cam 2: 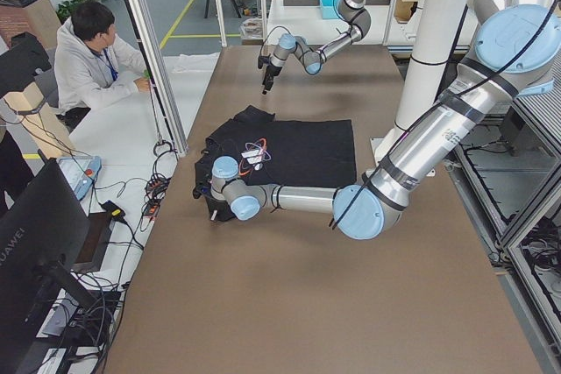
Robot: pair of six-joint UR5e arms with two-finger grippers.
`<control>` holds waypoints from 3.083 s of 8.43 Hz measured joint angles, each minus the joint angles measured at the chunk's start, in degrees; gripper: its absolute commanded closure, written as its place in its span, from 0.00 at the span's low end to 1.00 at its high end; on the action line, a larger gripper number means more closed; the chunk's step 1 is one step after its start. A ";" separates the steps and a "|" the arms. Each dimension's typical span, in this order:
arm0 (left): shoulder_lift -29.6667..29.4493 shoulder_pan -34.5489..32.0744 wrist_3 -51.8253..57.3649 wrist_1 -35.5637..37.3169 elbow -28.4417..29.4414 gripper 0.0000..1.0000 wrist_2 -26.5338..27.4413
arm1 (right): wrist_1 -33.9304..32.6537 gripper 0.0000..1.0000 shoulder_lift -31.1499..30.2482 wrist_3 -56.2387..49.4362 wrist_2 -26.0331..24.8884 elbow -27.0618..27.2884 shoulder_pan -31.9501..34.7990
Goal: Fold clothes
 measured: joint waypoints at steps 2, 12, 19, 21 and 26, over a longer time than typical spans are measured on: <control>-0.01 -0.33 -4.46 0.43 -4.68 1.00 -0.92 | 0.02 0.06 0.00 0.10 0.03 0.15 -0.07; -10.39 14.26 -32.02 9.10 -10.42 0.01 16.26 | 0.03 0.06 -0.08 1.15 0.00 0.20 -1.02; -10.49 15.46 -33.00 7.44 -9.76 0.00 19.69 | 14.70 0.14 8.61 14.82 0.90 -16.30 -1.13; -10.49 15.62 -33.00 7.34 -9.81 0.00 19.75 | 20.20 0.15 9.69 17.37 1.03 -20.65 -1.13; -10.33 15.90 -33.15 6.56 -10.11 0.00 19.77 | 25.82 1.00 11.60 16.50 0.83 -27.21 -1.13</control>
